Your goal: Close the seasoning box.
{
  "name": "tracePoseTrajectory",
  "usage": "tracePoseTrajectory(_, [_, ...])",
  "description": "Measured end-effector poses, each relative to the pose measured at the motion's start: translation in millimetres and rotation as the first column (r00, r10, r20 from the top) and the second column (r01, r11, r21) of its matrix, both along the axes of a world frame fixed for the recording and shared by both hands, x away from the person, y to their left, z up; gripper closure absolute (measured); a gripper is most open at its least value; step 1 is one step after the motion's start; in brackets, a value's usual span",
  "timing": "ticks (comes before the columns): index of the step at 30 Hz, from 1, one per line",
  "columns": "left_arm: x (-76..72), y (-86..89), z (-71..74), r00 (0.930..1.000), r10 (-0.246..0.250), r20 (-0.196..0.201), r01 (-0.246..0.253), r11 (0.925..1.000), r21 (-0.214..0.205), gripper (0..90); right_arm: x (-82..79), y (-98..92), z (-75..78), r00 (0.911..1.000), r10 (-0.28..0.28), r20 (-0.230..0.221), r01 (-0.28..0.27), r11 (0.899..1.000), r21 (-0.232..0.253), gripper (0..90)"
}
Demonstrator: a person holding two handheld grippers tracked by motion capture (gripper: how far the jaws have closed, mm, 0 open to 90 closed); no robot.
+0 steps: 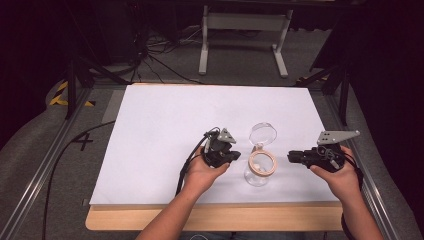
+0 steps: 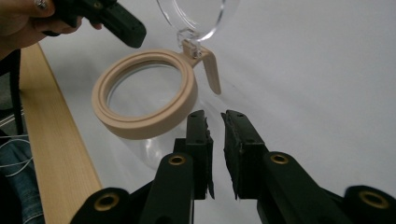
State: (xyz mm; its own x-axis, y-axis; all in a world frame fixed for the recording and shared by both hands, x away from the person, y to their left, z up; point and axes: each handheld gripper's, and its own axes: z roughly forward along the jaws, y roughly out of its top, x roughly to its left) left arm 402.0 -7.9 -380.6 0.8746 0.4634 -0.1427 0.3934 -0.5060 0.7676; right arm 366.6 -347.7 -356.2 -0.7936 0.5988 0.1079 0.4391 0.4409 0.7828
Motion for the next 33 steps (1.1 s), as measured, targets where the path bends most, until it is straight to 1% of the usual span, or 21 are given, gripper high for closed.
tracePoseTrajectory(1, [2.0,1.2,3.4,1.0,-0.002,0.004,0.002,1.0,0.001,89.8,-0.5,2.7,0.7,0.9999,0.011,-0.001,-0.011,1.0,0.006,81.4])
tracePoseTrajectory(2, [5.2,1.8,7.0,0.9998,0.012,0.017,-0.011,0.9999,-0.01,89.8,-1.1,5.0,1.3,0.9997,0.022,-0.005,-0.022,1.0,0.008,82.2])
tracePoseTrajectory(3, [9.8,2.4,9.7,0.9995,0.021,0.024,-0.02,0.9997,-0.011,89.8,-1.7,8.2,2.0,0.9993,0.036,-0.003,-0.036,0.999,0.009,83.3])
tracePoseTrajectory(4, [9.8,2.4,9.7,0.9995,0.021,0.024,-0.02,0.9997,-0.011,89.8,-1.7,8.2,2.0,0.9993,0.036,-0.003,-0.036,0.999,0.009,83.3])
tracePoseTrajectory(5, [14.5,3.0,12.1,0.9994,0.03,0.017,-0.03,0.9994,-0.019,89.8,-2.4,11.2,2.9,0.9989,0.045,-0.007,-0.045,0.999,0.014,84.8])
tracePoseTrajectory(6, [18.4,3.9,14.7,0.9993,0.028,0.024,-0.027,0.9993,-0.027,89.8,-3.0,14.2,3.9,0.9982,0.058,-0.009,-0.058,0.998,0.022,85.7])
tracePoseTrajectory(7, [19.8,3.5,17.1,0.9992,0.037,0.018,-0.036,0.9985,-0.041,89.8,-3.5,16.8,4.5,0.9976,0.069,-0.006,-0.069,0.997,0.024,86.1])
tracePoseTrajectory(8, [23.3,2.4,22.4,0.9987,0.042,0.028,-0.04,0.9977,-0.055,89.9,-5.1,22.2,5.5,0.9963,0.086,-0.004,-0.086,0.996,0.03,87.3])
tracePoseTrajectory(11, [27.2,-0.2,29.7,0.9981,0.045,0.042,-0.042,0.9969,-0.066,89.9,-6.2,28.5,6.3,0.9945,0.105,0.002,-0.105,0.994,0.039,88.1])
tracePoseTrajectory(13, [28.4,-1.3,32.2,0.998,0.046,0.044,-0.042,0.9967,-0.069,89.9,-6.6,32.1,6.5,0.9936,0.113,0.004,-0.113,0.992,0.055,89.1])
tracePoseTrajectory(14, [30.9,-4.0,36.6,0.9977,0.052,0.042,-0.048,0.9952,-0.085,89.9,-6.7,34.0,6.4,0.9927,0.121,0.004,-0.121,0.991,0.066,89.1])
tracePoseTrajectory(16, [33.7,-6.0,39.5,0.997,0.056,0.053,-0.051,0.9941,-0.096,89.8,-7.3,36.1,6.6,0.9919,0.127,0.005,-0.127,0.989,0.076,89.3])
tracePoseTrajectory(18, [35.6,-7.5,41.2,0.9971,0.062,0.045,-0.056,0.9923,-0.11,89.8,-7.7,37.8,6.7,0.9913,0.131,0.012,-0.132,0.987,0.088,89.4])
tracePoseTrajectory(19, [37.2,-8.3,41.9,0.9969,0.063,0.048,-0.057,0.9914,-0.118,89.8,-7.8,38.5,6.7,0.9914,0.13,0.017,-0.131,0.987,0.092,89.5])
tracePoseTrajectory(20, [37.2,-8.3,41.9,0.9969,0.063,0.048,-0.057,0.9914,-0.118,89.8,-7.8,38.5,6.7,0.9914,0.13,0.017,-0.131,0.987,0.092,89.5])
tracePoseTrajectory(22, [39.4,-9.5,43.1,0.9972,0.062,0.042,-0.056,0.9902,-0.128,89.8,-7.6,39.5,6.5,0.9921,0.121,0.031,-0.124,0.988,0.089,89.5])
tracePoseTrajectory(24, [40.6,-10.3,44.3,0.9973,0.059,0.043,-0.053,0.9911,-0.122,89.8,-7.5,40.1,5.8,0.9918,0.121,0.041,-0.124,0.988,0.087,89.5])
tracePoseTrajectory(25, [41.4,-11.8,44.3,0.9974,0.058,0.042,-0.052,0.9907,-0.126,89.8,-7.3,40.7,5.1,0.9915,0.12,0.049,-0.124,0.989,0.076,89.5])
tracePoseTrajectory(27, [41.8,-12.9,44.1,0.9974,0.057,0.044,-0.051,0.9905,-0.128,89.8,-7.0,41.5,4.3,0.9909,0.122,0.057,-0.126,0.989,0.071,89.5])
tracePoseTrajectory(31, [40.6,-16.3,44.8,0.998,0.043,0.046,-0.037,0.9918,-0.122,89.8,-7.0,43.2,4.1,0.9902,0.124,0.064,-0.129,0.989,0.073,89.5])
tracePoseTrajectory(33, [37.9,-18.5,45.8,0.9979,0.03,0.057,-0.024,0.993,-0.116,89.7,-7.2,43.5,4.2,0.9904,0.123,0.064,-0.127,0.989,0.078,89.5])
